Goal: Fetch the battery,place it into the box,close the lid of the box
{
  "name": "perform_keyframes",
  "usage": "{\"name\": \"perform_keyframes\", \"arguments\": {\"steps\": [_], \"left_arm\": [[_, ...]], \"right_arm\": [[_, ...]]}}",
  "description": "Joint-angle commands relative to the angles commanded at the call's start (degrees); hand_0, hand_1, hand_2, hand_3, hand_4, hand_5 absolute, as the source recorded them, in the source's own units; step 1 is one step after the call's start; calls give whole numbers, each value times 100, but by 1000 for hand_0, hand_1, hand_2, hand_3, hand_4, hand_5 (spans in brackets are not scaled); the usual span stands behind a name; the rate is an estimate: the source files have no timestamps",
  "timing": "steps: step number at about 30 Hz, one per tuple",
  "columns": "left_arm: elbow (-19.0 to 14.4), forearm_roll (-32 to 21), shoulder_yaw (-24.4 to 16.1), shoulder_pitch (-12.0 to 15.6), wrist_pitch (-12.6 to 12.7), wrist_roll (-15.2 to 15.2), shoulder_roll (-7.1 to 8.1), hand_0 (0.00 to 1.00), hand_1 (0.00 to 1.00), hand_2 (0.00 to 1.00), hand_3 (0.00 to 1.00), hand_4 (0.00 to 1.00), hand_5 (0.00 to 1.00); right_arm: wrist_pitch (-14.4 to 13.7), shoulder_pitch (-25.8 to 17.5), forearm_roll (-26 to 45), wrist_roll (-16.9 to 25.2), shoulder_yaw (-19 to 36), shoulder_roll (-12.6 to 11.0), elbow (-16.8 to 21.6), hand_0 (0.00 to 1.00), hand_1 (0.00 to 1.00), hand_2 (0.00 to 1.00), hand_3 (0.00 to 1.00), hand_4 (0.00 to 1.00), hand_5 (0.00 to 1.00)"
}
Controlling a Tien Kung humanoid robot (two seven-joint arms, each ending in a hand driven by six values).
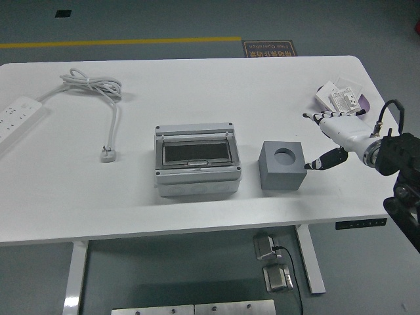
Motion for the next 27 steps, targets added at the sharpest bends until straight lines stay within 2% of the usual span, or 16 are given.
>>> {"name": "perform_keyframes", "arguments": {"steps": [5,9,15,18,19,20,24,25,27], "left_arm": [[0,2,-2,9,0,4,0,600,625,614,651,720,242],[0,-5,5,25,-5,4,-14,600,624,614,651,718,239],[0,-26,-20,87,-11,-6,-42,600,624,614,650,716,239],[0,-12,-53,128,-16,-2,-50,600,624,614,650,716,239],[0,-9,-61,137,-16,-2,-51,600,626,612,650,716,239],[0,-7,-70,150,-18,-3,-52,600,626,612,650,716,239],[0,6,-86,178,-27,-5,-64,600,626,612,650,716,239],[0,6,-89,187,-31,-6,-74,600,625,613,650,714,236],[0,1,-81,210,-38,-12,-90,600,625,613,650,714,236]], "right_arm": [[35,30,78,-22,132,25,44,998,998,998,998,998,369],[-272,-38,476,127,517,212,11,998,998,998,998,998,366],[-1057,-226,856,228,1254,863,-36,998,998,998,998,998,390],[-1501,-329,1120,436,1646,1232,-84,998,998,998,998,998,390],[-1607,-354,1210,504,1729,1298,-100,998,995,998,998,998,437],[-1791,-397,1387,639,1826,1376,-138,998,995,998,998,998,437],[-2318,-483,1996,1053,1908,1458,-246,998,995,998,998,998,437],[-2454,-497,2208,1178,1901,1466,-274,998,930,988,998,998,439],[-2687,-507,2596,1396,1880,1484,-313,998,930,988,998,998,439]]}}
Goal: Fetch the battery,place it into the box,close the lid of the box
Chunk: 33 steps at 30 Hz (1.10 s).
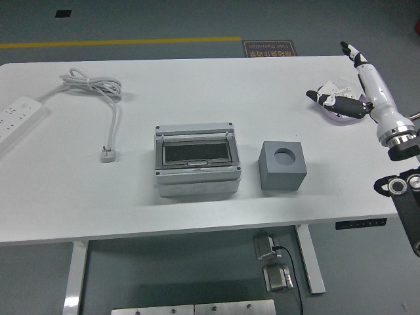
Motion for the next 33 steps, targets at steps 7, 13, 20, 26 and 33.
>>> {"name": "perform_keyframes", "arguments": {"steps": [7,13,20,26,33], "left_arm": [[0,52,-77,80,-24,30,-10,599,625,614,651,713,235],[0,5,-62,127,-46,52,5,598,620,613,650,713,238],[0,-22,-79,185,-118,140,2,598,612,613,650,713,238],[0,-67,-43,173,-145,182,41,594,521,612,648,711,239],[0,-103,-13,86,-146,199,183,591,386,606,648,708,242]], "right_arm": [[-374,-14,1220,475,-77,14,-49,998,872,918,998,998,496],[-298,-52,2032,660,-76,6,-44,995,842,871,937,984,500],[-62,-237,2755,808,-10,-15,51,985,823,853,915,982,502],[-25,-382,2898,859,116,-30,143,967,807,837,890,995,521],[-43,-565,2894,886,235,-23,246,944,787,830,888,998,529]]}}
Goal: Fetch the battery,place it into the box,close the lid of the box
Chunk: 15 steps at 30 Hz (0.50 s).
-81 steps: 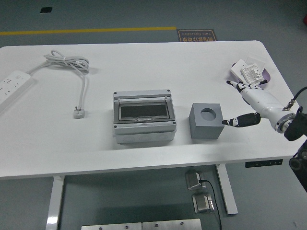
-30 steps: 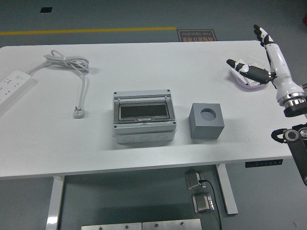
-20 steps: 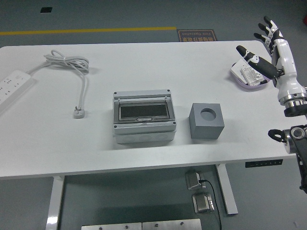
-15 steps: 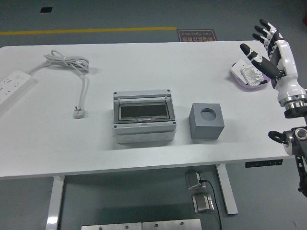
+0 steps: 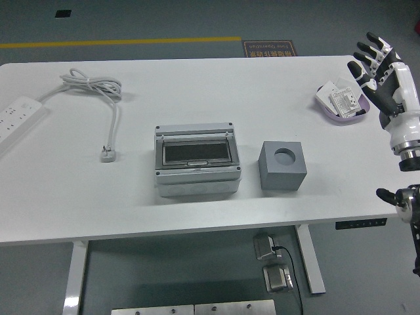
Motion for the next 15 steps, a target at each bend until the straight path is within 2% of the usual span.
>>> {"name": "perform_keyframes", "arguments": {"steps": [1,6,7,15], "left_arm": [[0,-4,2,-4,-1,2,15,591,346,601,646,709,246],[0,-29,-44,-21,-10,34,74,591,346,601,646,709,246],[0,-25,-89,-34,1,44,82,589,300,598,647,710,250],[0,78,-265,-143,114,13,111,586,278,593,645,712,252]], "right_arm": [[0,-22,-6,2,10,0,13,934,772,822,886,998,532],[7,-131,-55,0,126,75,88,934,772,822,886,998,532],[6,-161,-58,-3,160,107,97,932,766,818,880,998,545],[60,-316,175,-40,263,218,188,934,765,817,874,998,545]]}}
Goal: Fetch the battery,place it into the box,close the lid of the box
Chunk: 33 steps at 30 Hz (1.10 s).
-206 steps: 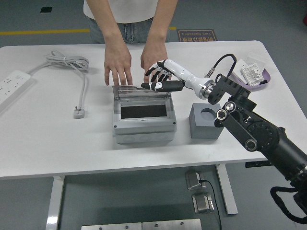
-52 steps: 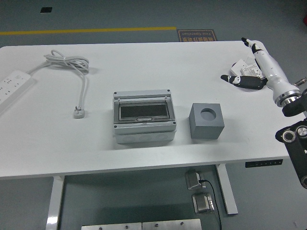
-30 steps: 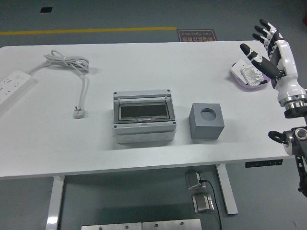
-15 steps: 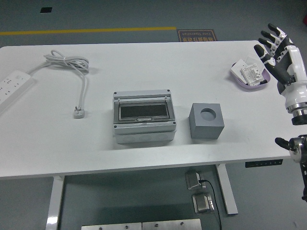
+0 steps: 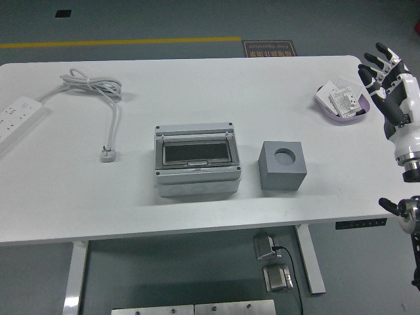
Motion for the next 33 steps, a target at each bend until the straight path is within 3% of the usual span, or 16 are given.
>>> {"name": "perform_keyframes", "arguments": {"steps": [3,4,9,10,20,22,33], "left_arm": [[0,43,-39,-28,17,-6,9,586,278,593,645,712,252],[0,58,-59,-36,22,2,8,590,360,601,647,714,252],[0,82,-101,-29,25,50,-15,590,360,601,647,714,252],[0,88,-110,-24,25,60,-20,593,493,602,646,720,252],[0,118,-184,-46,39,42,-35,594,510,602,647,721,255],[0,135,-195,-57,31,42,-50,597,511,603,647,721,255],[0,64,-122,-94,38,-35,-70,598,515,602,647,722,258]], "right_arm": [[12,-16,-16,-14,43,-3,16,934,765,817,874,998,545],[22,-30,-34,-21,62,-4,17,924,756,814,863,984,547],[55,-87,-140,-44,158,11,29,924,756,814,863,984,547],[75,-93,-204,-58,202,14,36,923,749,805,848,981,548],[447,-212,-707,-249,574,-133,116,917,734,788,820,980,554],[481,-206,-750,-265,597,-154,121,898,703,745,771,977,556],[534,-187,-831,-253,694,-183,154,887,696,727,754,970,556]]}}
